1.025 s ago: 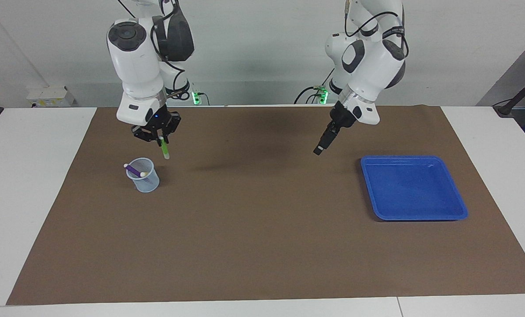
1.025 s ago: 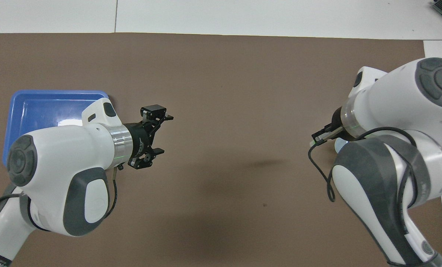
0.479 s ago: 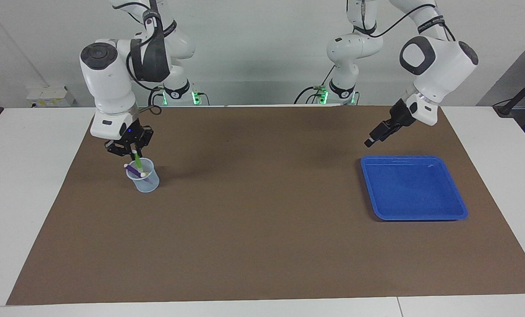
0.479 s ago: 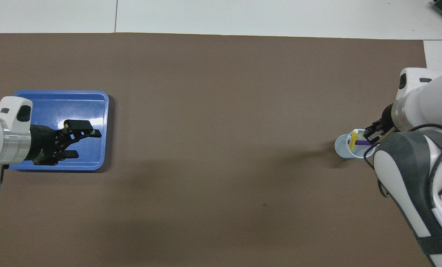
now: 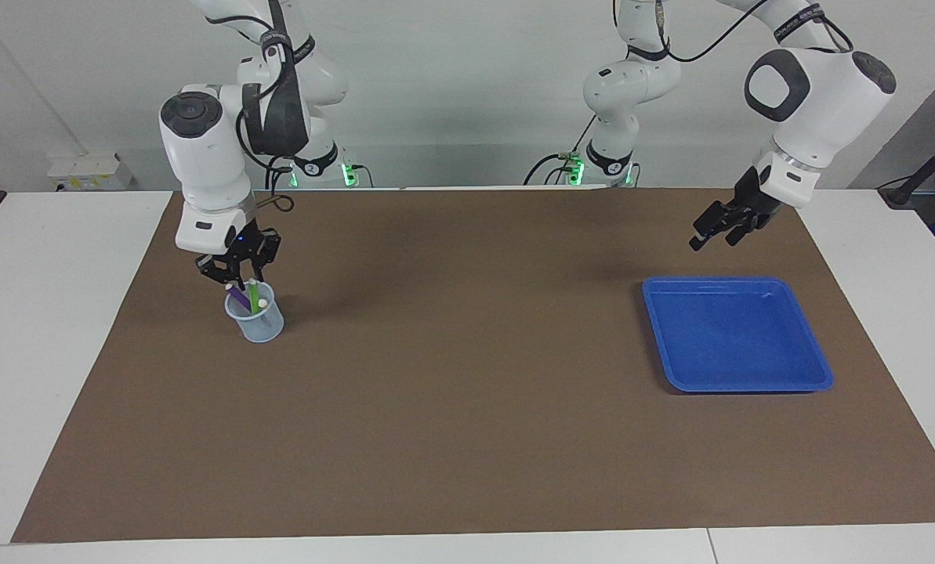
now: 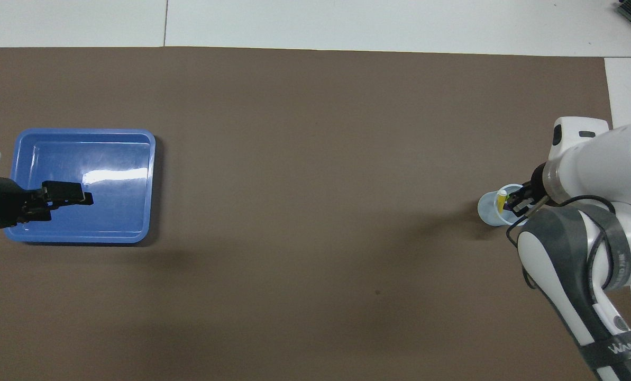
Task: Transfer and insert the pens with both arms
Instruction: 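Insert the green pen into the cup while the left gripper returns to tray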
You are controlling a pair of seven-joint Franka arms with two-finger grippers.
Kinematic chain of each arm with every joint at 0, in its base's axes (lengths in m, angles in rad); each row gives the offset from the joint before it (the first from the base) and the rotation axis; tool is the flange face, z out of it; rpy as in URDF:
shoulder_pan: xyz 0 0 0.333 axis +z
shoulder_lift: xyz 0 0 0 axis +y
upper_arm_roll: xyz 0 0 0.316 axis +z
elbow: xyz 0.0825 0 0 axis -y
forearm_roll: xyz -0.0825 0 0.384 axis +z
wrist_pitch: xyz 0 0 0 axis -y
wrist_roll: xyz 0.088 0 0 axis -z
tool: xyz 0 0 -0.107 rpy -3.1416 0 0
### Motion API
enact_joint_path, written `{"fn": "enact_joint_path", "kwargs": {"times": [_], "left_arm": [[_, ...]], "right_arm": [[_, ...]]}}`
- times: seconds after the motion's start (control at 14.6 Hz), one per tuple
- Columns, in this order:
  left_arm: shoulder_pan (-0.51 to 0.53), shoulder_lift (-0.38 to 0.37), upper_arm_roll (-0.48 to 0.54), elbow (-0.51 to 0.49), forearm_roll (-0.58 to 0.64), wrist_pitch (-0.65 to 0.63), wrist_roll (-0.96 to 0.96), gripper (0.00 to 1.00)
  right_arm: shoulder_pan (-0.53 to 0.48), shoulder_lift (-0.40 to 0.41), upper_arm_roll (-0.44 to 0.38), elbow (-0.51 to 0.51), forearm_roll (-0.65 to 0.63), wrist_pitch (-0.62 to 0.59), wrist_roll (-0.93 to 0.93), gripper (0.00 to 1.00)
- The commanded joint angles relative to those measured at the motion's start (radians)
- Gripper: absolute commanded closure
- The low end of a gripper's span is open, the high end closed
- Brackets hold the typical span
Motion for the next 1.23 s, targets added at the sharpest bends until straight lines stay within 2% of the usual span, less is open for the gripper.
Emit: {"fn": "enact_joint_path", "kwargs": {"times": [0.0, 0.14, 0.48, 0.75, 0.96, 1.16], "left_arm": [[0.015, 0.013, -0.01, 0.06, 0.07, -0.05, 0.07, 0.0], [0.016, 0.022, -0.008, 0.092, 0.11, -0.067, 0.113, 0.0], [0.001, 0.064, -0.01, 0.24, 0.209, -0.167, 0.116, 0.0], [-0.007, 0.065, -0.017, 0.254, 0.226, -0.164, 0.116, 0.0], [-0.036, 0.065, -0.02, 0.258, 0.226, -0.153, 0.115, 0.0], [-0.069, 0.094, -0.02, 0.327, 0.232, -0.173, 0.112, 0.0]], "right_arm": [[-0.025, -0.036, 0.011, -0.022, -0.003, -0.032, -0.048, 0.0], [-0.023, -0.047, 0.011, 0.005, 0.017, -0.098, -0.043, 0.0], [-0.014, -0.05, 0.011, 0.177, 0.136, -0.327, 0.05, 0.0], [-0.006, -0.056, 0.02, 0.225, 0.17, -0.399, 0.193, 0.0], [-0.008, -0.06, 0.019, 0.353, 0.17, -0.543, 0.262, 0.0], [-0.019, -0.072, 0.009, 0.406, 0.167, -0.615, 0.268, 0.0]]}}
